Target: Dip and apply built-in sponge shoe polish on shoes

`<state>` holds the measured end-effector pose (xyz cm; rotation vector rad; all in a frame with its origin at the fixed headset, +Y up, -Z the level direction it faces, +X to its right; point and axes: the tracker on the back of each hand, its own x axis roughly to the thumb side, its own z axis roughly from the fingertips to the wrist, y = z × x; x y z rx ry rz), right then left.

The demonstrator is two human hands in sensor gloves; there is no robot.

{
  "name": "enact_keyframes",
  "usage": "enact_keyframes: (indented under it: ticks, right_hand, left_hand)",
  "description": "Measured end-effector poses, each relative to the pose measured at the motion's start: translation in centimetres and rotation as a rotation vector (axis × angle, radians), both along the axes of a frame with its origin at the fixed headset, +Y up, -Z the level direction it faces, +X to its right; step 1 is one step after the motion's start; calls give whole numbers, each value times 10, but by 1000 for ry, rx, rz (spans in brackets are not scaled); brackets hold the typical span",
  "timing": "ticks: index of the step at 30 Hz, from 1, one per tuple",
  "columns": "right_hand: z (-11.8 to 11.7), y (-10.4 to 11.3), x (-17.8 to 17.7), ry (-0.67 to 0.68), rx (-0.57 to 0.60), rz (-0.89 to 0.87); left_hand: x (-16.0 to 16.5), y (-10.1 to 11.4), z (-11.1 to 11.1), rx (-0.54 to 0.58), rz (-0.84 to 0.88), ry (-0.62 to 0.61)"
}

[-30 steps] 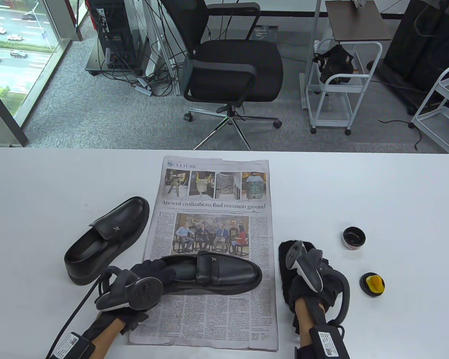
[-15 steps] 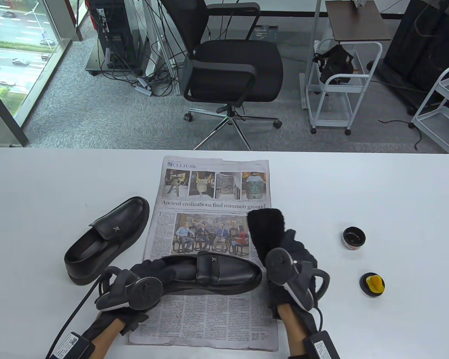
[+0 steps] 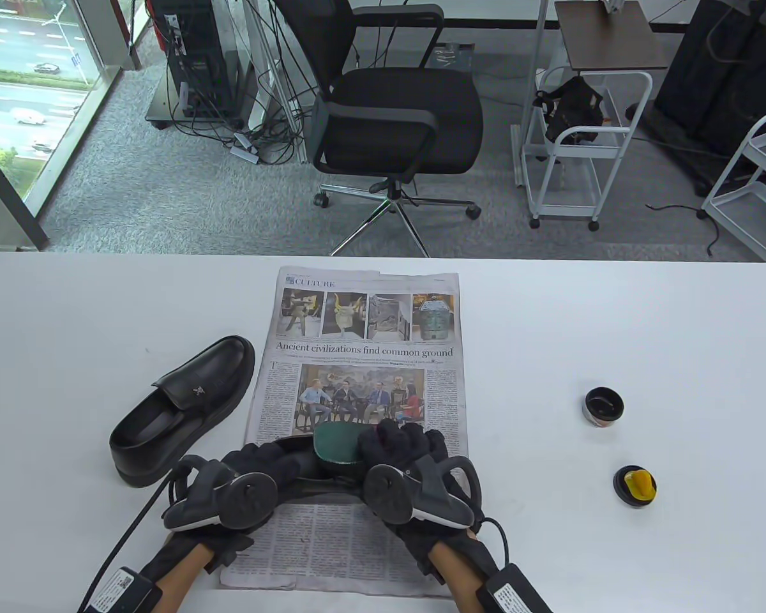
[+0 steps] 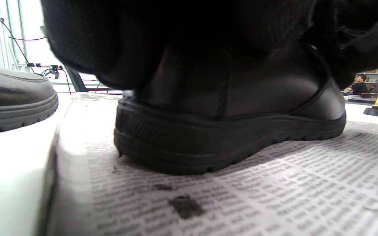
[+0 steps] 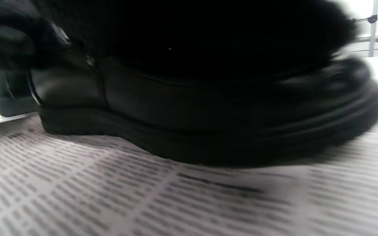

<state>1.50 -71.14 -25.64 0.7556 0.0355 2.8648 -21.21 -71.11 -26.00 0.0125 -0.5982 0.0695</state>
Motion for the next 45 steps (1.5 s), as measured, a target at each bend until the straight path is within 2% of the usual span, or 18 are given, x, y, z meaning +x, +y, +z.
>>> enact_keyframes:
  ticks: [5, 8, 11, 14, 17, 19, 21, 24, 26, 28, 30, 32, 36, 39, 45]
  right_hand:
    - [-1, -2, 0, -6, 80, 32]
    - [-6, 1, 12, -44, 130, 115]
    - [-14, 0, 33, -139, 87, 152]
    - [-20, 1, 54, -251, 59, 128]
    - [-19, 9, 72, -358, 100, 59]
    - [-14, 17, 76, -384, 136, -19]
    - [-9, 23, 70, -352, 188, -92]
    - [2, 25, 38, -172, 235, -70]
    - [7, 24, 18, -40, 215, -48]
    - [10, 21, 4, 67, 141, -57]
    - [12, 18, -1, 97, 55, -75]
    - [10, 19, 6, 95, 52, -62]
    - [0, 16, 32, -23, -16, 22]
    - [-9, 15, 59, -139, -32, -11]
    - [-14, 15, 88, -344, 55, -74]
  left_hand:
    - [0, 0, 0, -3, 0, 1]
    - [0, 0, 0, -8, 0, 1]
    - [0, -1, 0, -13, 2, 1]
    - [0, -1, 0, -15, 7, 1]
    - [0, -2, 0, -19, 6, 3]
    - [0, -2, 1, -21, 6, 4]
    - [0, -2, 1, -24, 5, 5]
    - [0, -3, 1, -26, 5, 5]
    - [0, -3, 1, -29, 7, 7]
    - [0, -3, 1, -25, 7, 0]
    - [0, -3, 0, -29, 8, -1]
    - [0, -3, 1, -31, 8, -3]
    - [0, -3, 0, -34, 8, -6]
    - [0, -3, 1, -27, 7, -14]
    - [0, -4, 1, -27, 7, -14]
